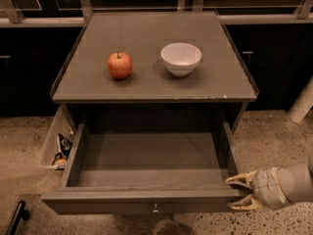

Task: Open top drawer

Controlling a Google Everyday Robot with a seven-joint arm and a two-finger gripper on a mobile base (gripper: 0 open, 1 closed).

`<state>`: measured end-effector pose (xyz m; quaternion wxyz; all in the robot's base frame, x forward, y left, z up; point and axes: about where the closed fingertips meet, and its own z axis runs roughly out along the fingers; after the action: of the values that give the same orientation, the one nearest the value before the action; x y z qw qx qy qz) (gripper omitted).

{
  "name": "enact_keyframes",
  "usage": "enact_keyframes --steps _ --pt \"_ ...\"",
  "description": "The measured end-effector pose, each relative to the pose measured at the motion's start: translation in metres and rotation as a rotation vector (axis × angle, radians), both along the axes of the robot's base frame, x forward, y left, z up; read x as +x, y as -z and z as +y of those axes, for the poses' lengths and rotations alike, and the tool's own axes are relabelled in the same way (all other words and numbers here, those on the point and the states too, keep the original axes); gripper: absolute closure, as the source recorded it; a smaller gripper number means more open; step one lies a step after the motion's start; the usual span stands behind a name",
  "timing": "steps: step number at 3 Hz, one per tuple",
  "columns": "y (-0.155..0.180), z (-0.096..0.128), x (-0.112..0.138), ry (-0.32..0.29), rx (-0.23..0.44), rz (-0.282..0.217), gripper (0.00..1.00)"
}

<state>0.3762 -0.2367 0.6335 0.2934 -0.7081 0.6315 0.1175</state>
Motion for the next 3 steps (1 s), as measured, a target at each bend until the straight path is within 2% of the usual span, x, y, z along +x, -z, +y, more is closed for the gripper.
enact_keyframes --steps 1,3 --pt "0.0001 -0.0004 -0.0006 0.000 0.000 0.000 0.81" --pt "0.0001 -0.0003 -0.0006 0.000 0.000 0.000 0.34"
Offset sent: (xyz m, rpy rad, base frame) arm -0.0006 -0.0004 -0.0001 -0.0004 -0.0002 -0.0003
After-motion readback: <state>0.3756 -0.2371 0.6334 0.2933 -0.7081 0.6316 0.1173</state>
